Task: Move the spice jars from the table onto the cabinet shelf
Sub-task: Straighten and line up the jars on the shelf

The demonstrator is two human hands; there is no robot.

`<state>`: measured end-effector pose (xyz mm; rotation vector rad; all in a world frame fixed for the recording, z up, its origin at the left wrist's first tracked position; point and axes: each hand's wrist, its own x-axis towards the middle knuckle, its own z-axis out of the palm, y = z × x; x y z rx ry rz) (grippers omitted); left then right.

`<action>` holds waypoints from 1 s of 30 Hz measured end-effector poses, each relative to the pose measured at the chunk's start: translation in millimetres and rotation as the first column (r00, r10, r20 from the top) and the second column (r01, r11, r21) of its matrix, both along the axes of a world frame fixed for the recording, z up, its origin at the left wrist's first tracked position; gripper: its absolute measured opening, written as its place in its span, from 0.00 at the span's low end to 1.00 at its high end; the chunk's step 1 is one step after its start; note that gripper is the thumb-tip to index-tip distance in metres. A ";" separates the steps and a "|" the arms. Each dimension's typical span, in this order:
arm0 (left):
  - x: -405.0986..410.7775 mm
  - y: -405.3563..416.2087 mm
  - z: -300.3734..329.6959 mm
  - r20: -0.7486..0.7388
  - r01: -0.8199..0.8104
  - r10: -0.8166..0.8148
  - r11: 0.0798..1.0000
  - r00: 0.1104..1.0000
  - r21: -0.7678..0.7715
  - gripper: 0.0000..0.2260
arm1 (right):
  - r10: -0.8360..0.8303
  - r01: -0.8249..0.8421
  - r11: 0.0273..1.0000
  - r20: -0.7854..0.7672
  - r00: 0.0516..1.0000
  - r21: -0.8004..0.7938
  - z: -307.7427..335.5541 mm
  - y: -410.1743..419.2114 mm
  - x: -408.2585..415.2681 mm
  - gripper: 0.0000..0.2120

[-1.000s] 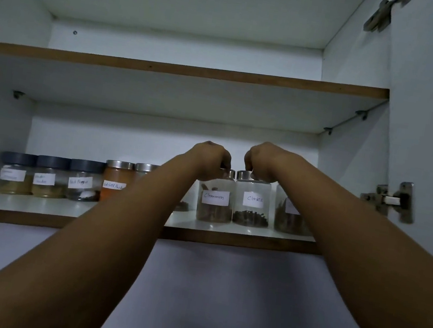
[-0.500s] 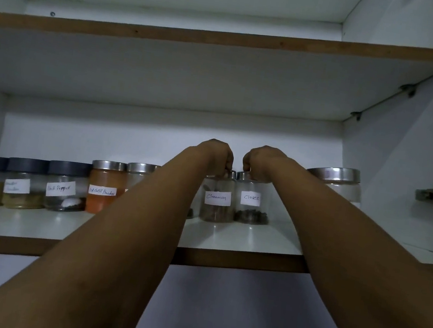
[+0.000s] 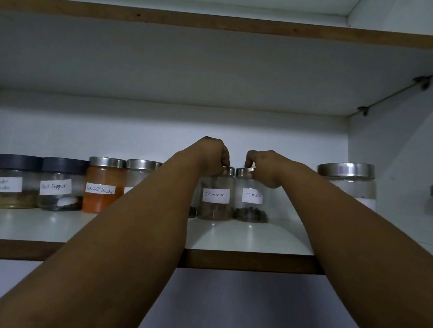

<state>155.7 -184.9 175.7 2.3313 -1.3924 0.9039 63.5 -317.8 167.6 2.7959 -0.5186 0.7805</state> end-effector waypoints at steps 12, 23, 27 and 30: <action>-31.0 2.0 4.0 0.101 0.038 -0.022 0.987 0.995 -0.153 0.18 | 0.234 -0.256 0.966 0.499 0.834 -0.025 6.0 37.5 -15.7 0.25; -165.6 12.1 -129.7 0.352 0.249 -0.111 0.892 0.929 -0.377 0.13 | 0.014 -0.035 0.999 0.592 0.806 0.023 21.2 22.9 -152.8 0.18; -176.1 -8.9 -172.0 0.422 0.300 -0.066 0.801 0.904 -0.518 0.13 | -0.004 -0.040 0.989 0.293 0.956 0.144 10.3 13.4 -190.5 0.15; -172.5 -16.3 -172.5 0.497 0.321 0.031 0.728 0.867 -0.606 0.14 | 0.027 -0.059 0.987 0.212 0.977 0.148 -3.1 7.6 -198.6 0.12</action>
